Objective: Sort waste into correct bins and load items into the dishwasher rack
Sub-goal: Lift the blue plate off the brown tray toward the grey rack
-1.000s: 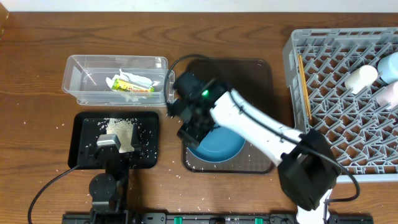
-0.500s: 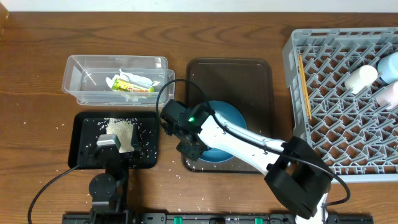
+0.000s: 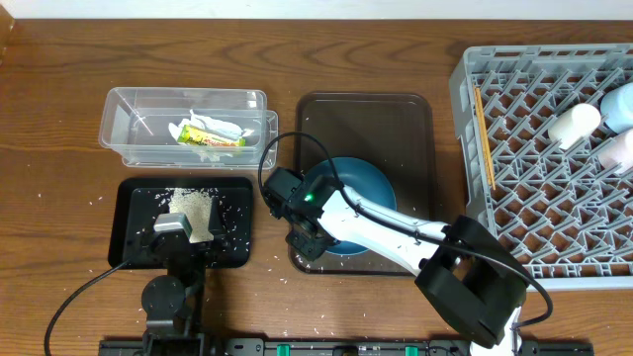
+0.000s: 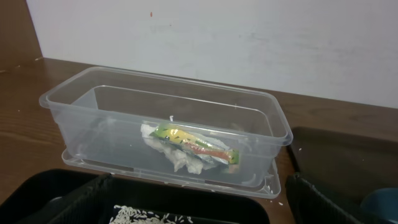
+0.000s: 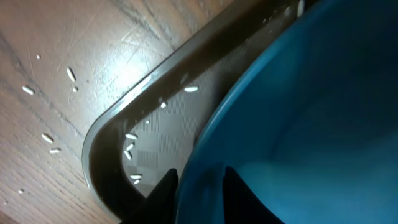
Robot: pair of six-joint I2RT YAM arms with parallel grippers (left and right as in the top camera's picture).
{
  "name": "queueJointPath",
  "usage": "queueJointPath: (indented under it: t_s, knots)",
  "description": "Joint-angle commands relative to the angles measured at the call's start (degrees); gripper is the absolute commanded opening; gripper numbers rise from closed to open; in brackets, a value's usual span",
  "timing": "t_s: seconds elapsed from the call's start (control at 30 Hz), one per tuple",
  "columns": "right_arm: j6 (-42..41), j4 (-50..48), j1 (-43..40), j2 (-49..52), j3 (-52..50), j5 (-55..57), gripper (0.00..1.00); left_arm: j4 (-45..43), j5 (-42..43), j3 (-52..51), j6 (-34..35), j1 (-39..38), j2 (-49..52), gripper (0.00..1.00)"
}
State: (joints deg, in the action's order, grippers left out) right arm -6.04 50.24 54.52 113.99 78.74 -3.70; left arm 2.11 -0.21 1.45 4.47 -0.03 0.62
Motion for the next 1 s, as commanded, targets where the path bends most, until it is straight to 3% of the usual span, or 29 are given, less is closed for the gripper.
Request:
queueJointPath:
  t_s: [0.0,0.2,0.47,0.67,0.97]
  knots:
    - [-2.7,0.0,0.3,0.0,1.6,0.4,0.18,2.0,-0.9,-1.2,-0.3,0.3,-0.4,0.89]
    - [-2.7,4.9,-0.4,0.0,9.6,0.5,0.01,2.0,-0.9,-1.2,-0.3,0.3,-0.4,0.89]
    - [-2.1,16.2,-6.7,0.0,26.0,0.5,0.01,2.0,-0.9,-1.2,-0.3,0.3,-0.4,0.89]
    - [-3.6,26.4,-17.9,-1.3,38.5,0.4,0.01,2.0,-0.9,-1.2,-0.3,0.3,-0.4,0.89]
    - [-6.0,34.0,-36.3,-12.9,40.5,-7.3,0.01,2.0,-0.9,-1.2,-0.3,0.3,-0.4,0.89]
